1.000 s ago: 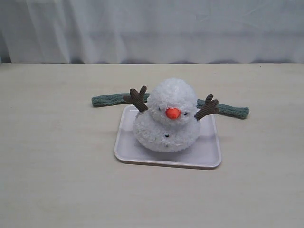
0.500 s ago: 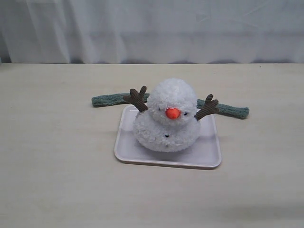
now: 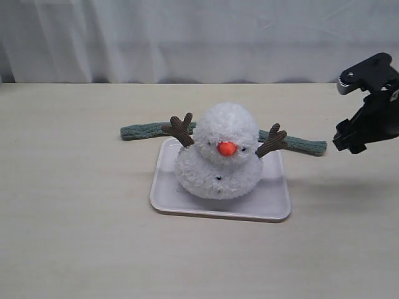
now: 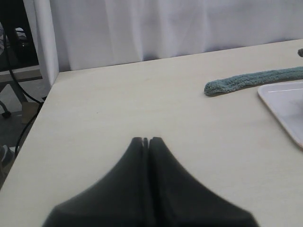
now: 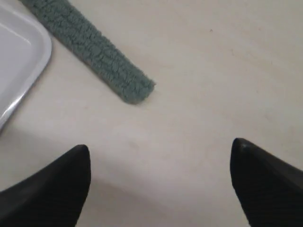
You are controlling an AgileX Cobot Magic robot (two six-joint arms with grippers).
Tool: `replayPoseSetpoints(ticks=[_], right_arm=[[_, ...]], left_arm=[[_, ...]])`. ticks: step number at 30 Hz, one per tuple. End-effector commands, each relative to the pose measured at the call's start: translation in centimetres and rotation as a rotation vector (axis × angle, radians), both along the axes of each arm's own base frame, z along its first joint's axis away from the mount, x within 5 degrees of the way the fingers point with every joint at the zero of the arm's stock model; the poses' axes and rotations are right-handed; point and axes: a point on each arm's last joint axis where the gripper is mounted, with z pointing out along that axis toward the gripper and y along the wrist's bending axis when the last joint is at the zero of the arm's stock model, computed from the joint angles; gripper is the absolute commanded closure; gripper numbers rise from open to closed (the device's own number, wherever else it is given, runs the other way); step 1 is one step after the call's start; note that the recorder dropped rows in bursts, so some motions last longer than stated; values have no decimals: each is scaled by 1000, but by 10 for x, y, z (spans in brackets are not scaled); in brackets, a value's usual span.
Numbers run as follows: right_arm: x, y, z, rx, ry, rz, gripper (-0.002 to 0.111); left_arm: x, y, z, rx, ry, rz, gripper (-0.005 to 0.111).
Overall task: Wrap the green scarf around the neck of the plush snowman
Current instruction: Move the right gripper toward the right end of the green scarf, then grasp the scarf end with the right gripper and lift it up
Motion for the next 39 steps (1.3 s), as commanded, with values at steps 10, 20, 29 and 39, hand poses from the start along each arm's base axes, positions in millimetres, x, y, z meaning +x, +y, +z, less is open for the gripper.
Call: replayPoseSetpoints(ticks=[10,20,29,39], right_arm=[[67,2,-81,-205,-129,316,33],[71,3,-114,-218,-115,356,33],[71,3,-118,-247,-106,402,33],[65,2,-129,-252,-17,421,104]], left_arm=[[0,0,1,-6,-12,-7,107],[0,0,1,-6,-14,-7,107],[0,0,1,-6,-14,-7,107],[0,0,1,-6,-14,-7,107]])
